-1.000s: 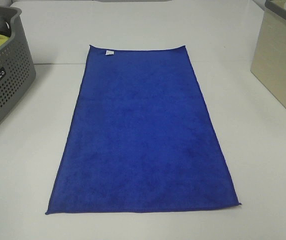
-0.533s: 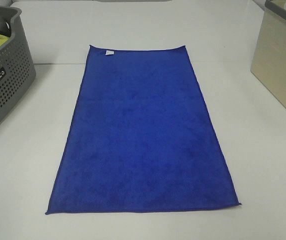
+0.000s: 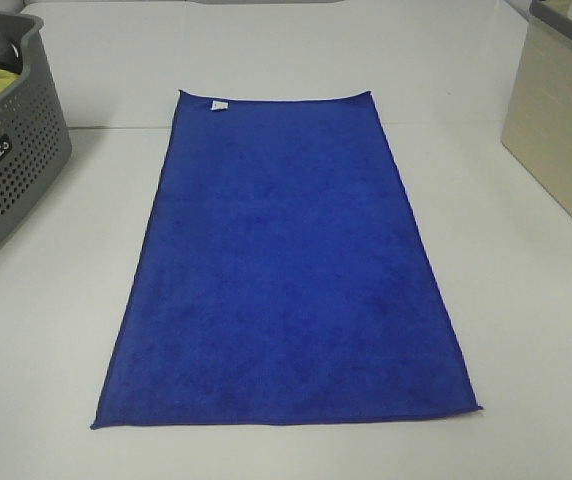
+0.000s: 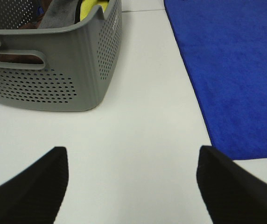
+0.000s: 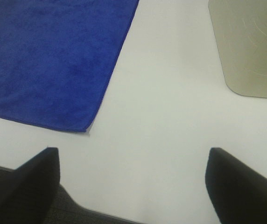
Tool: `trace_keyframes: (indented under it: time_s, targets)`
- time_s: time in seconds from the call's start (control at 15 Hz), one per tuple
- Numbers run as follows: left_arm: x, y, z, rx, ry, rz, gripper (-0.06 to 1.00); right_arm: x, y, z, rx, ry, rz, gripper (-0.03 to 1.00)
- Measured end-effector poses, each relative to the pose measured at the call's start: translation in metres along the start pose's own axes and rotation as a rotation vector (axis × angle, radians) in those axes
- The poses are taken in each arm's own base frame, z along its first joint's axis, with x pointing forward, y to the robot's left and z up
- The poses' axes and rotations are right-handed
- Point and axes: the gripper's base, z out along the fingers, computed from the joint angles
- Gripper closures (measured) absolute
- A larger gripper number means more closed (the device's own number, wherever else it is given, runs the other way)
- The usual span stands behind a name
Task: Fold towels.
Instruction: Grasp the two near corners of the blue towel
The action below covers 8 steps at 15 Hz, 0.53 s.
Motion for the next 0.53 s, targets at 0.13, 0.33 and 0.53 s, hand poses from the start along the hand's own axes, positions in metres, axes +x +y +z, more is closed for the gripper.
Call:
trace_keyframes:
  time_s: [0.13, 0.33, 0.53]
  targets:
    - [0.0, 0.0, 0.0, 0.0, 0.0, 0.0, 0.22, 0.0, 0.0, 0.0, 0.0, 0.0, 0.0, 0.14]
    - [0.0, -0.0002, 0.0, 0.002, 0.0, -0.001, 0.22, 0.0, 0.0, 0.0, 0.0, 0.0, 0.0, 0.14]
    - [0.0, -0.0001, 0.0, 0.001, 0.0, 0.0, 0.22, 0.0, 0.0, 0.0, 0.0, 0.0, 0.0, 0.14]
